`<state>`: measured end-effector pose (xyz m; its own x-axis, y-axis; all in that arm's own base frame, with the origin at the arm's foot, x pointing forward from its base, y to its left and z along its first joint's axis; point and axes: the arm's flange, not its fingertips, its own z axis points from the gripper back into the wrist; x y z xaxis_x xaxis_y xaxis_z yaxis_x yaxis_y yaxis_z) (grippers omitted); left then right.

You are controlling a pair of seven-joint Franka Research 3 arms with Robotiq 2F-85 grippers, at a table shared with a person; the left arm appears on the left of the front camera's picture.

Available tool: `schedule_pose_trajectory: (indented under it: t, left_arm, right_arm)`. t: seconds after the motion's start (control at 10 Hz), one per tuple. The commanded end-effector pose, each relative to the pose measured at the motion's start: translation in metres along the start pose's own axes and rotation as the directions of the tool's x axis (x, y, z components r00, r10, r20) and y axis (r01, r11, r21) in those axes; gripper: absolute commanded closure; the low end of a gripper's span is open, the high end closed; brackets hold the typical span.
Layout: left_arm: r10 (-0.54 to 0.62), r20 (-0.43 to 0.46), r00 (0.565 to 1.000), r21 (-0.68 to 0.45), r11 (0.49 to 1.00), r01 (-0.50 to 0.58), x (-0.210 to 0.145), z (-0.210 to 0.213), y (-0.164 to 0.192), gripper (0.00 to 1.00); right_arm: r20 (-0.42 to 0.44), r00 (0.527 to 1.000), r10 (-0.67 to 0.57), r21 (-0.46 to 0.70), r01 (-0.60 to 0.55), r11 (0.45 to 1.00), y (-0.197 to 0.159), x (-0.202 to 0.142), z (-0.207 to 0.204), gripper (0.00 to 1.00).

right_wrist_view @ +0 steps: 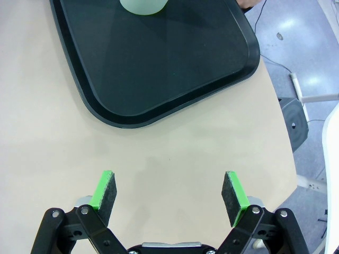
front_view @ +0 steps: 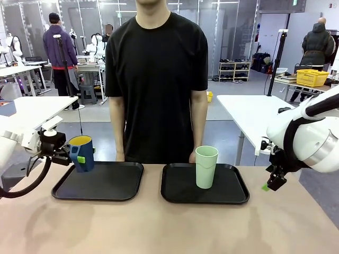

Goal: Sort and store the cups by type.
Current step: Pick up the Handle plastic cup and place it into the empty Flat Tray.

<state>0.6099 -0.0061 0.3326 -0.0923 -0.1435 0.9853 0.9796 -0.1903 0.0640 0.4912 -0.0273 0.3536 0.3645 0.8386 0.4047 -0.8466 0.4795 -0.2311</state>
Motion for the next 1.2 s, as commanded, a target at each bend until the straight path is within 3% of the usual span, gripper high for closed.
schedule_pose_trajectory:
  t: [0.0,0.4,1.1]
  left_arm:
    - [0.035,0.027,0.999,-0.048,0.998,-0.033,-0.001,0.011,0.025,0.27]
    - [0.042,0.015,0.999,-0.010,0.999,-0.042,-0.009,0.013,0.033,0.27]
    - [-0.006,-0.049,0.999,0.052,0.999,0.008,-0.056,0.001,0.040,0.27]
  right_arm:
    - [0.016,1.000,-0.002,0.008,0.002,1.000,-0.003,0.001,0.000,0.00]
    - [0.016,1.000,-0.002,0.008,0.002,1.000,-0.003,0.001,0.000,0.00]
    - [0.016,1.000,-0.002,0.008,0.002,1.000,-0.003,0.001,0.000,0.00]
